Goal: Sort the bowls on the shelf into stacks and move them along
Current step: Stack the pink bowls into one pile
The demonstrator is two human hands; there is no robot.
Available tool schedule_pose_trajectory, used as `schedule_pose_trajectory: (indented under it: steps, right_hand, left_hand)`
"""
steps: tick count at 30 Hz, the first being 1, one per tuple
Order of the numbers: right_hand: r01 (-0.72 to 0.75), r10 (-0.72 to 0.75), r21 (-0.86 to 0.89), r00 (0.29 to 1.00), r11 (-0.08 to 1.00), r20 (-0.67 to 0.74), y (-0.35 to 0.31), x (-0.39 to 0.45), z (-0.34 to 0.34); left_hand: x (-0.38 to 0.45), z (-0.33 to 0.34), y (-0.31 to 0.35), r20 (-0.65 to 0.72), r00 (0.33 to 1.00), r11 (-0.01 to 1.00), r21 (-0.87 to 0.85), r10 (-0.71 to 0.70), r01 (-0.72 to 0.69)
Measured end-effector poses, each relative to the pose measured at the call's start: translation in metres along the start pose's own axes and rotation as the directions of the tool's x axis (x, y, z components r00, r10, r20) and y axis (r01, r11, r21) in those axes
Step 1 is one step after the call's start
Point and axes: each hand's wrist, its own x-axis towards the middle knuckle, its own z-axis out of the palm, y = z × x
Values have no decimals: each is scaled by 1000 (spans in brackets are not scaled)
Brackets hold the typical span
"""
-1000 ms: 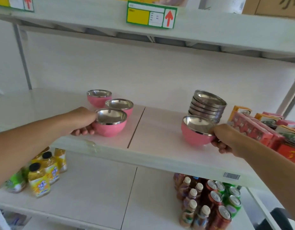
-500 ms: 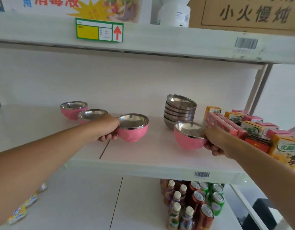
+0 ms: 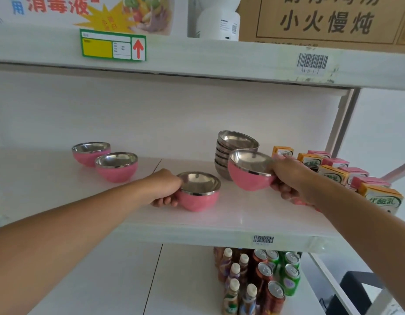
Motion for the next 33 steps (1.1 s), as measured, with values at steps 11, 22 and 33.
schedule_pose_trajectory:
  steps: [11,22,33]
  right_hand:
    - [107,-86,-112,979,988,183,-55,-10,59]
    - [118,-79,-191,976,975,202,-32,-6,88]
    - [70,-62,-50,987,996,151,13,1,59]
  left_hand:
    - [-28,4,-10,101,990,978,-192,101,-80]
    - [-47,-55,-74,-173,974,970,-168,148,-177]
    - [-63,-70,-105,-227,972,990,-111,61,-89]
